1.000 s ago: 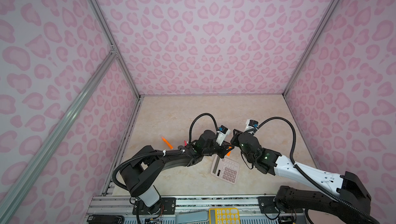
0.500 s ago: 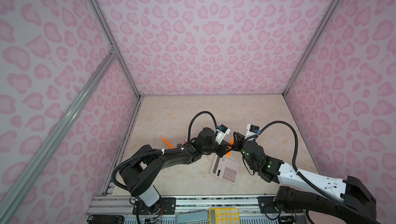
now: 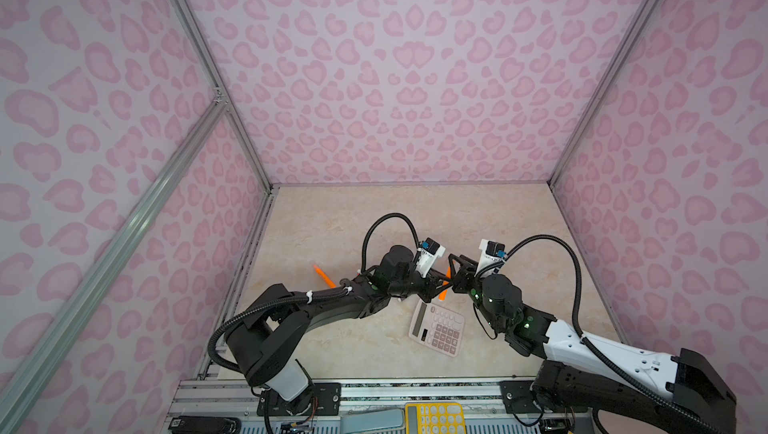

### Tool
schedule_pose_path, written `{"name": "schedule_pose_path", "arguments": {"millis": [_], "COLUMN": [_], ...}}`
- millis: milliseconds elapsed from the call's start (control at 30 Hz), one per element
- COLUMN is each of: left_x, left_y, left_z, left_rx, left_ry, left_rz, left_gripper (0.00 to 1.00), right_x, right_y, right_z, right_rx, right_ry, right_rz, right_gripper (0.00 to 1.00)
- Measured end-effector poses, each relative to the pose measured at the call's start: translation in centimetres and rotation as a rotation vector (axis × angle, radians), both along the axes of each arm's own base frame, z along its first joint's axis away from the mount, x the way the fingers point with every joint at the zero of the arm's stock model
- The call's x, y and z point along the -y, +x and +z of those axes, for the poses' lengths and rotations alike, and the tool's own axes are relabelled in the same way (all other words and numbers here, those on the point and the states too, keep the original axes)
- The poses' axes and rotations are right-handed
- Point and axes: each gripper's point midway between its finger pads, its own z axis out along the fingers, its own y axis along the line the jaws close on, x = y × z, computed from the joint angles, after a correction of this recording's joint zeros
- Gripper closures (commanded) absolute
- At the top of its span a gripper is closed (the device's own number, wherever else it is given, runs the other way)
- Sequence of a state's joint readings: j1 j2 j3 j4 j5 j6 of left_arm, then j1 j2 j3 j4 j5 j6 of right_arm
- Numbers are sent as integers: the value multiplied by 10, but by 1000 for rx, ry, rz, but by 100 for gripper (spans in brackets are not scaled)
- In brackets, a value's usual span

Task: Insert the pens into the pen caps
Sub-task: 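Press the pink cap down over the highlighter tip with the right gripper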

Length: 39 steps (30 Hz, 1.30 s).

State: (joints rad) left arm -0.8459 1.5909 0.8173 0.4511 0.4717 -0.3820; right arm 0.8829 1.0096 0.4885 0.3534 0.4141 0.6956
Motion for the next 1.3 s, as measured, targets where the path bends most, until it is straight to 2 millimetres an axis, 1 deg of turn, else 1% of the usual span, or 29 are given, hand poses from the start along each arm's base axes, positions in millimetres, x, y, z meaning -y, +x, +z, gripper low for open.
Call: {"name": "schedule_pose_path", "arguments": {"millis": [33,100,200,267,333,433,567,667,767,1033,1167,1300], "left_x": [0,0,0,0,0,-1,-1,-2,-2,-5,-6,-7], "left_y": [1,1,1,2,3,3,4,5,5,6,4,4], "left_z": [0,0,-1,-1,-1,-1,0,0,-1,-4,-7,-7], "left_rx": [3,8,15,22,24,29,41,43,44,48,38,35], "left_ry": [1,4,7,10,12,14,17,19,20,38,50,54], "left_rz": [2,6,8,12,15,19,27,30,31,45,45,47], "left_gripper": [97,97,97,97,97,97,97,97,97,97,97,97], "right_x": [1,4,5,2,3,4,-8,-13,-16,-17,-17,-19], "right_y": [2,8,17,22,28,37,43,48,51,53,51,50], "right_z": [2,8,19,22,21,14,10,8,4,-3,-6,-10], "right_rx": [-1,0,3,-5,-23,-55,-90,-108,-121,-149,-162,-169], "right_ry": [7,28,53,56,60,51,37,32,22,-6,-13,-11], "right_rz": [3,-11,-21,-12,-22,-44,-17,-13,-11,-11,-5,7], "right_gripper": [44,41,41,47,51,58,62,69,73,94,100,100]}}
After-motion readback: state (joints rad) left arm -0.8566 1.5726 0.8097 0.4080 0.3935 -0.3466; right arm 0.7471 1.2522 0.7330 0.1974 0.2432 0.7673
